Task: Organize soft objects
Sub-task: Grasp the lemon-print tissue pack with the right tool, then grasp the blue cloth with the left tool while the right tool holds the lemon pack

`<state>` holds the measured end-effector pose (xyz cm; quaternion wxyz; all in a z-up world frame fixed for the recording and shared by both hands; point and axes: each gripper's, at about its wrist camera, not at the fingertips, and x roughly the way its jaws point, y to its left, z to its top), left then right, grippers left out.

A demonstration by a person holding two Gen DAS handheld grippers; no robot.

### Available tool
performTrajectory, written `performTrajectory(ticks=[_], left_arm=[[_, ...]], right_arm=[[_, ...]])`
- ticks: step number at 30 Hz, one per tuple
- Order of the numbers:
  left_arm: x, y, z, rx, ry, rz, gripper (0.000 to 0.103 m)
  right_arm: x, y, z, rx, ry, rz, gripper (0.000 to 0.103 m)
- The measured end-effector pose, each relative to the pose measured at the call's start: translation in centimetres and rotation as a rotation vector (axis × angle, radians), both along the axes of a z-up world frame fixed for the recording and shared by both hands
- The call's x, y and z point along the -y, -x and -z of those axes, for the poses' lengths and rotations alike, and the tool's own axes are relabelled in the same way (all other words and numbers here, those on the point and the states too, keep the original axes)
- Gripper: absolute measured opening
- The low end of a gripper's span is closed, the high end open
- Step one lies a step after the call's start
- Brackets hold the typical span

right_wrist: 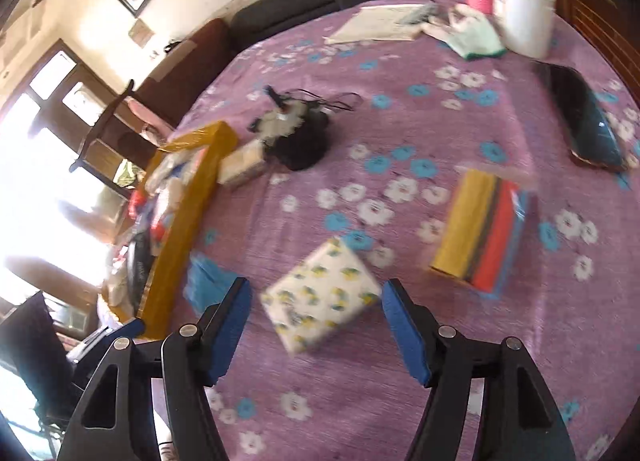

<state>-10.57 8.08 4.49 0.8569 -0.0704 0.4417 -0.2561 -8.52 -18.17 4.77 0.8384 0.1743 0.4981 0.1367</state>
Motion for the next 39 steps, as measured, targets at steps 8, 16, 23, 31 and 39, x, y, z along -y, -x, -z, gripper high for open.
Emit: performTrajectory(ticks=[8,16,23,31,39], left_arm=[[2.6,-1.6,0.5,-0.007,-0.087,0.023,0.086],[2.3,-1.8,0.4,-0.01,-0.111,0.02,0.086],[3.3,-2.2,-0.3,0.029,-0.099,0.088,0.086],[7.2,-6.6,2.8,-0.027,-0.249,0.123,0.086],[6.1,-6.1,2.5,-0.024,-0.222,0.088,0.044]], right_arm=[[-1.9,-1.3,3.0,-0.103,-0.092,0.04,0.078],[-6.5,-4.9,2.4,-0.116,0.081,0.055,0.081],[-3.7,-2.8,2.2,-0.104,0.184,0.045,0.059],[-0.9,0.3,2.1,-0.08,0.176,0.076,0.059],[-1.2,1.3,2.2,-0.047,0.2,0.088,0.059]])
